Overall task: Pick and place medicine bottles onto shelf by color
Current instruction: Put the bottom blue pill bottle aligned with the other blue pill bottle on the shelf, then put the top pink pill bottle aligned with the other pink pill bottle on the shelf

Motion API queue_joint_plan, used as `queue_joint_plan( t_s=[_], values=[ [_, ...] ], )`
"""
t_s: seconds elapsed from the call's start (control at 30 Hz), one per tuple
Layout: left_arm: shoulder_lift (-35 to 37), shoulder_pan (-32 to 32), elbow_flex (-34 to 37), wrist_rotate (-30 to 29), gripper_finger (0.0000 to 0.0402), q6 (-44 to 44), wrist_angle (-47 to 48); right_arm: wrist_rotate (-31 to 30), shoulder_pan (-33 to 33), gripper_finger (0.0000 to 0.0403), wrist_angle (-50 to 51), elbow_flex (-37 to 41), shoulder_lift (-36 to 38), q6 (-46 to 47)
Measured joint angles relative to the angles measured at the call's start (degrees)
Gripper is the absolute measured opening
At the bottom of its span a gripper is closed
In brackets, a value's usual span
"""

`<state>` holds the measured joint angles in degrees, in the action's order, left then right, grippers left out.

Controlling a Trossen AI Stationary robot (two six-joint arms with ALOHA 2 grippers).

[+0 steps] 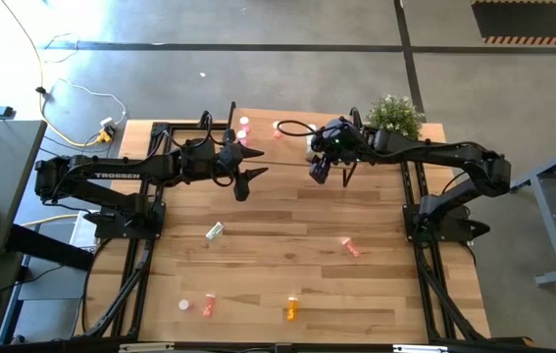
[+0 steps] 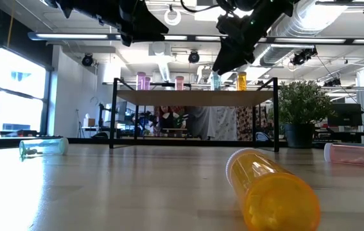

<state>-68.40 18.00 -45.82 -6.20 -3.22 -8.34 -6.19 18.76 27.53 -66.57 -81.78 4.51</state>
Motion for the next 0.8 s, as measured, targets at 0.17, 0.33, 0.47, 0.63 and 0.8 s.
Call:
queue_joint_plan(
  t_s=[0.17,0.33,0.47,0.63,0.8],
  values=[
    [0.0,0.0,0.0,0.0,0.0209,0.0,0.0,-0.8,0.0,0.0192,0.0,0.0,0.0,0.1],
    [0.0,0.0,0.0,0.0,0.0209,0.0,0.0,0.2,0.0,0.0192,0.0,0.0,0.0,1.5],
    [0.0,0.0,0.0,0.0,0.0209,0.0,0.1,2.9,0.0,0.0192,1.3,-1.2,0.0,4.8],
    [0.0,0.0,0.0,0.0,0.0209,0.0,0.9,3.3,-1.2,0.0192,7.9,-5.4,0.0,8.6],
    [1.2,0.0,0.0,0.0,0.0209,0.0,3.8,5.9,-5.3,0.0192,20.6,-11.8,0.2,13.7]
  ],
)
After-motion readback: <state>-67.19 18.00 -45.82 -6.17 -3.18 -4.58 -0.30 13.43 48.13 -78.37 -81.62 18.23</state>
